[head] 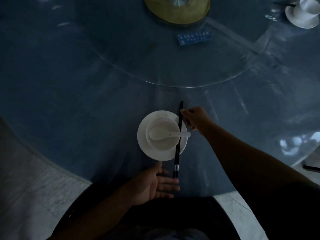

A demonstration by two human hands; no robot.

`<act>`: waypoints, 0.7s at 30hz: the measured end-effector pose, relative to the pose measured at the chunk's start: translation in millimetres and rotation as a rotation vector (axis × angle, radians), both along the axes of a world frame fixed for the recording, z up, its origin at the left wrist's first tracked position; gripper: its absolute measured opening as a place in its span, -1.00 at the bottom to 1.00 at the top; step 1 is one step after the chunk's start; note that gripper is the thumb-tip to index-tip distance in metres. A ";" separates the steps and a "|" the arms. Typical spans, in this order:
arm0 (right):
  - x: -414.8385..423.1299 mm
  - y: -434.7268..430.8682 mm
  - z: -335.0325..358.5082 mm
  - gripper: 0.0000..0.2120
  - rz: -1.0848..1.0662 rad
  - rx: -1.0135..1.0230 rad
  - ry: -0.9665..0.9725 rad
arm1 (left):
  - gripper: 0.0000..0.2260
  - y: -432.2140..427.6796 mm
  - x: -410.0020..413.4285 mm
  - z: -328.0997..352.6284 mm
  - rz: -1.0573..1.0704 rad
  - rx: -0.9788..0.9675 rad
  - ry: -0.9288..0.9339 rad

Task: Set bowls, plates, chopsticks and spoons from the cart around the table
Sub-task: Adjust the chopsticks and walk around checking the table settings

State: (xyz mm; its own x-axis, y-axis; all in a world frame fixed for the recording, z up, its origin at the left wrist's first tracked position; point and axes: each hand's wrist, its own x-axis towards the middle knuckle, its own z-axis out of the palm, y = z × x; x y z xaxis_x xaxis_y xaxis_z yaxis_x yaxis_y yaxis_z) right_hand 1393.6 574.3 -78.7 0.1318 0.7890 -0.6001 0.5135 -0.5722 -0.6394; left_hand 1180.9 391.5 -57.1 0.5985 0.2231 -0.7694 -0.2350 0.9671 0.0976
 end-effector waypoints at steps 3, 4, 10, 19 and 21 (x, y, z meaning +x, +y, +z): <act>-3.2 0.6 -1.7 -0.62 0.011 0.017 0.012 | -0.45 -0.8 3.7 1.1 0.049 -0.030 -0.017; -3.6 0.7 -2.1 -0.62 0.017 0.020 0.007 | -0.43 -0.8 4.8 1.3 0.058 -0.035 -0.013; -4.6 -1.5 -4.3 -0.68 0.003 0.027 0.013 | -0.38 -2.0 6.1 0.6 0.061 -0.022 0.013; -12.0 -1.0 3.4 -0.76 -0.036 -0.019 0.078 | -0.53 -4.2 4.8 0.0 0.088 0.001 0.020; -10.9 -0.4 4.1 -0.77 -0.037 -0.021 0.086 | -0.53 -4.6 6.4 -1.3 0.094 0.001 0.013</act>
